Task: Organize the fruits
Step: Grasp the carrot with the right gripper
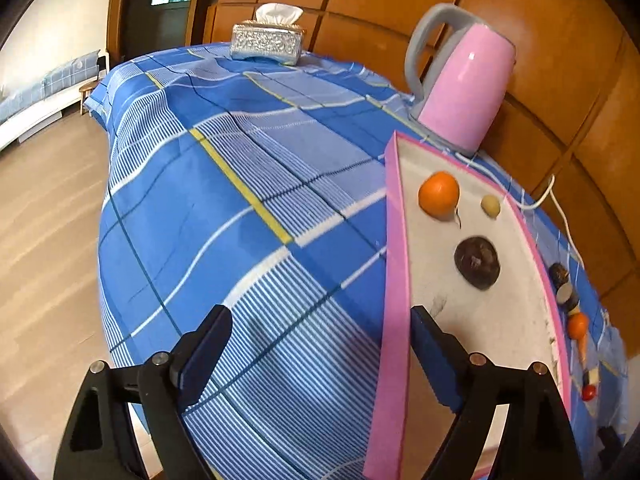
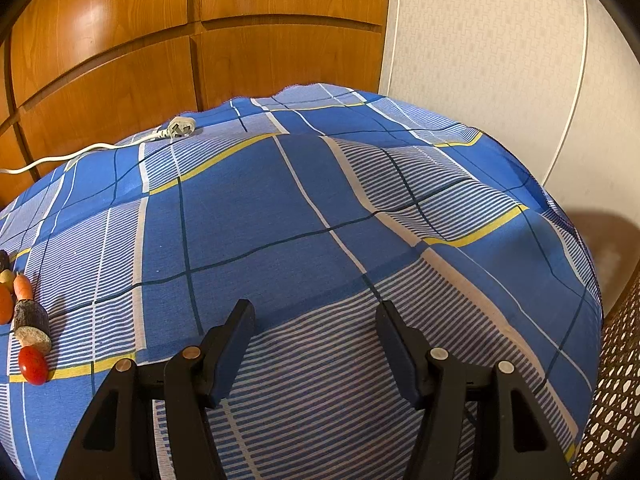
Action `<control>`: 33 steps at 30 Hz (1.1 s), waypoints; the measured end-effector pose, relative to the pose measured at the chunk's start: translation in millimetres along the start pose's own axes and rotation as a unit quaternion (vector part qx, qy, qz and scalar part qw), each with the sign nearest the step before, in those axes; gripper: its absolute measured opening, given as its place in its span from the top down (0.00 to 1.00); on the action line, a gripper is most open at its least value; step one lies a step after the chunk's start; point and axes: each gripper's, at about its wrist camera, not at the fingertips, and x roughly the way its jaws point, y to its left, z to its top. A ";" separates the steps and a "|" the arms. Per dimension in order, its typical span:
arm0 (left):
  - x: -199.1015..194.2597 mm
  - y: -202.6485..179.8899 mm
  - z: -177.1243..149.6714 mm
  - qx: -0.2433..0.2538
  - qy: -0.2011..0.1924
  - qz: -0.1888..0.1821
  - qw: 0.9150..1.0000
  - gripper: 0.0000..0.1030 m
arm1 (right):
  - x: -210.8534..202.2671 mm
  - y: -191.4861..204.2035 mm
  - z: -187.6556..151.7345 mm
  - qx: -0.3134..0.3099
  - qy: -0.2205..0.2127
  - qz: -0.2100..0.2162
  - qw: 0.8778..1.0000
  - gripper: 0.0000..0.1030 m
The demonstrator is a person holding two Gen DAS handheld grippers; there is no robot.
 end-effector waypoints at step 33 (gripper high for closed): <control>6.5 -4.8 -10.0 0.009 0.019 -0.003 1.000 0.07 | -19.1 221.4 12.7 -0.383 0.062 0.222 0.895 0.81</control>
